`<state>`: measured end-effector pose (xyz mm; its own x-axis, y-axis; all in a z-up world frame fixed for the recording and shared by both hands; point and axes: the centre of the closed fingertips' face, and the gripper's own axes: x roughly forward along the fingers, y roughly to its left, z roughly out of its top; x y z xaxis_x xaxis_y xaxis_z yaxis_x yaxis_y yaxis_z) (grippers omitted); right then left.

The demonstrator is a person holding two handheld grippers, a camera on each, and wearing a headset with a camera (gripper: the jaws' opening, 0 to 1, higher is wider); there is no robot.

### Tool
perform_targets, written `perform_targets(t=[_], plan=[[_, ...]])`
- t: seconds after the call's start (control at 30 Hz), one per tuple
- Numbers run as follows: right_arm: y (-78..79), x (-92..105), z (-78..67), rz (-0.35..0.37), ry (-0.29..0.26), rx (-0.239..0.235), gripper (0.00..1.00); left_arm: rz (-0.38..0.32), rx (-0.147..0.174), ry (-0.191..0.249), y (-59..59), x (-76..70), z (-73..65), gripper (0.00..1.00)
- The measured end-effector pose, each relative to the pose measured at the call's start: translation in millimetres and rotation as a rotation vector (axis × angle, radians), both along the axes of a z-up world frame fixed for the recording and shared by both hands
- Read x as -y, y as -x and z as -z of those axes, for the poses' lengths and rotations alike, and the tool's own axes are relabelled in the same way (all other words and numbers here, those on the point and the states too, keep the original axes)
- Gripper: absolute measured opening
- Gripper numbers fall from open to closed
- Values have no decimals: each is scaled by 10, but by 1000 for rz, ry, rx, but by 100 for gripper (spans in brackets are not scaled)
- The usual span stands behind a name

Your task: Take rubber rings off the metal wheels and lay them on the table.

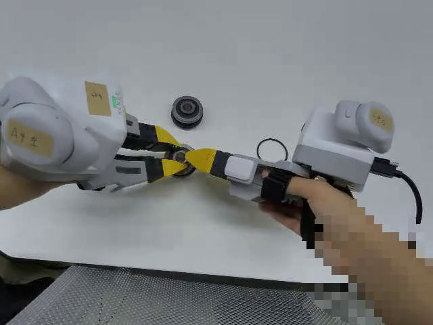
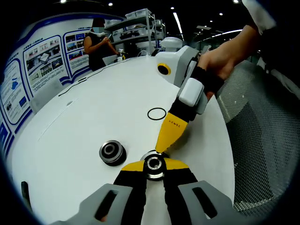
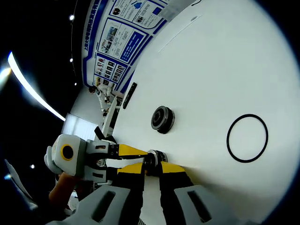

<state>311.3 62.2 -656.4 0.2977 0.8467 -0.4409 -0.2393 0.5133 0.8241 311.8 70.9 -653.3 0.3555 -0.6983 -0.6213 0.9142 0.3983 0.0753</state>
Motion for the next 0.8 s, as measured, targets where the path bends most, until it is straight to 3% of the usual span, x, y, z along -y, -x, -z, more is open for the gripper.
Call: perform_targets(t=[0.33,0.8], plan=[[6,25,33,14,14,-28,3,-1,-1,-2,5,-1,0,13],[11,-7,-32,1,61,23,1,-13,2,2,4,-6,2,13]])
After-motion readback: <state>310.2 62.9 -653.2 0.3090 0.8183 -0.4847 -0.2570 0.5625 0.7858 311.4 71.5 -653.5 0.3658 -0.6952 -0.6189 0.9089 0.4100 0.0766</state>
